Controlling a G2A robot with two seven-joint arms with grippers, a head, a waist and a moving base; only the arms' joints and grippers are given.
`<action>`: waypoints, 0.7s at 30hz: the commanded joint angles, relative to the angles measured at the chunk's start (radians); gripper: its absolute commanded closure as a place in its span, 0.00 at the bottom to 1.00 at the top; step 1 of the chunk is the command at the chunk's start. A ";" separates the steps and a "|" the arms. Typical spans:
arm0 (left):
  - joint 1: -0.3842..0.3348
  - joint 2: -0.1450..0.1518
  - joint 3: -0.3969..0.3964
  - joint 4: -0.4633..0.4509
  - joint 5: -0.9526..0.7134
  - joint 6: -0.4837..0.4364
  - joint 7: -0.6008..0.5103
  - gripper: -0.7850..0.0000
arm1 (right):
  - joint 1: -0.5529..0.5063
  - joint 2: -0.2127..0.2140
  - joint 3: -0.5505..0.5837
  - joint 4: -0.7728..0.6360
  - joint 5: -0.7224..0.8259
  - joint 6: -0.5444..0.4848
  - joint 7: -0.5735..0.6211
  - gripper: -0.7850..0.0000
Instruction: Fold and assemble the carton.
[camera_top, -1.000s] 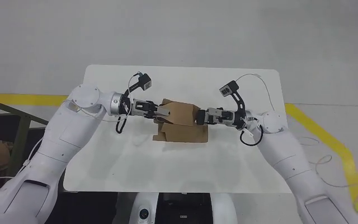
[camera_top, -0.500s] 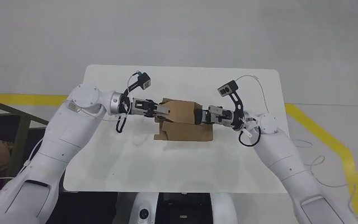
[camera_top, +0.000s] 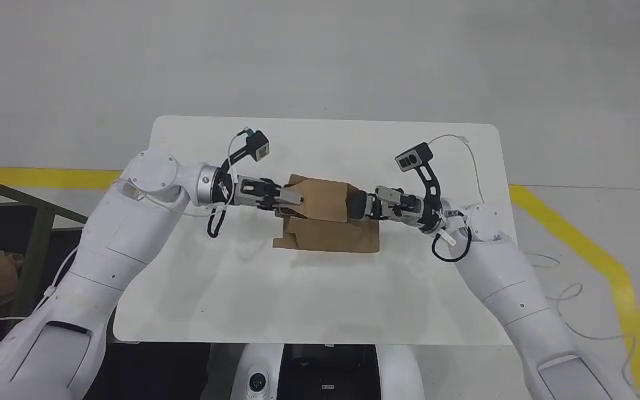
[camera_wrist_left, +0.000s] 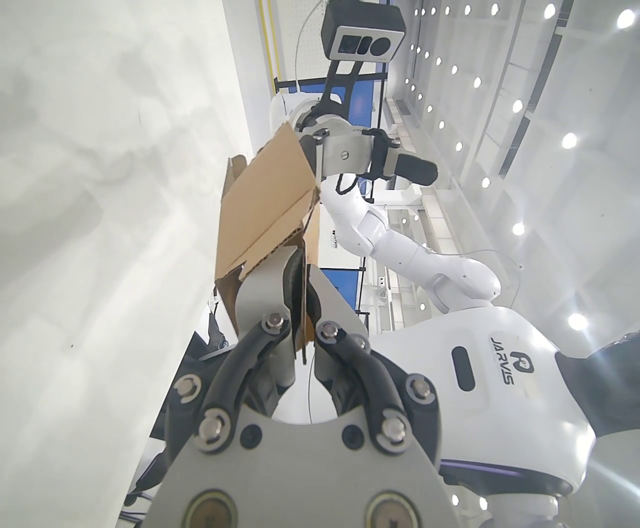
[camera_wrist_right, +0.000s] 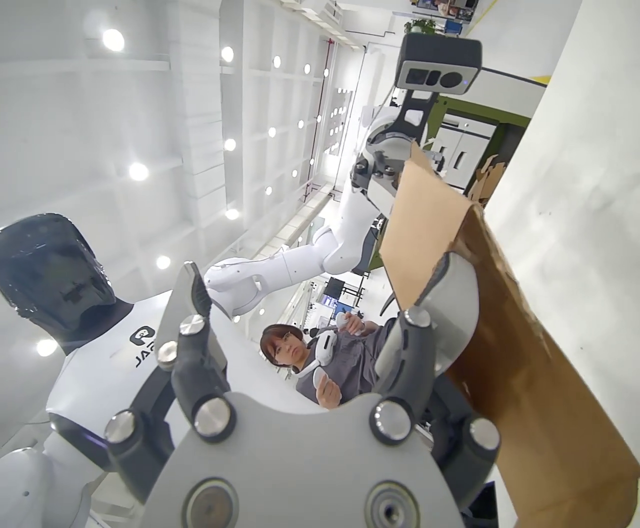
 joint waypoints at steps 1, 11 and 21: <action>-0.001 -0.001 0.000 -0.003 0.001 0.001 -0.001 1.00 | -0.002 -0.002 0.001 -0.003 0.004 0.002 0.002 0.10; -0.001 -0.006 -0.003 -0.001 0.001 0.001 -0.001 1.00 | -0.007 -0.011 0.004 0.016 -0.001 0.015 0.015 0.09; -0.002 -0.010 -0.011 -0.012 -0.004 0.003 -0.003 1.00 | -0.002 -0.023 -0.016 0.050 -0.029 0.020 0.020 0.09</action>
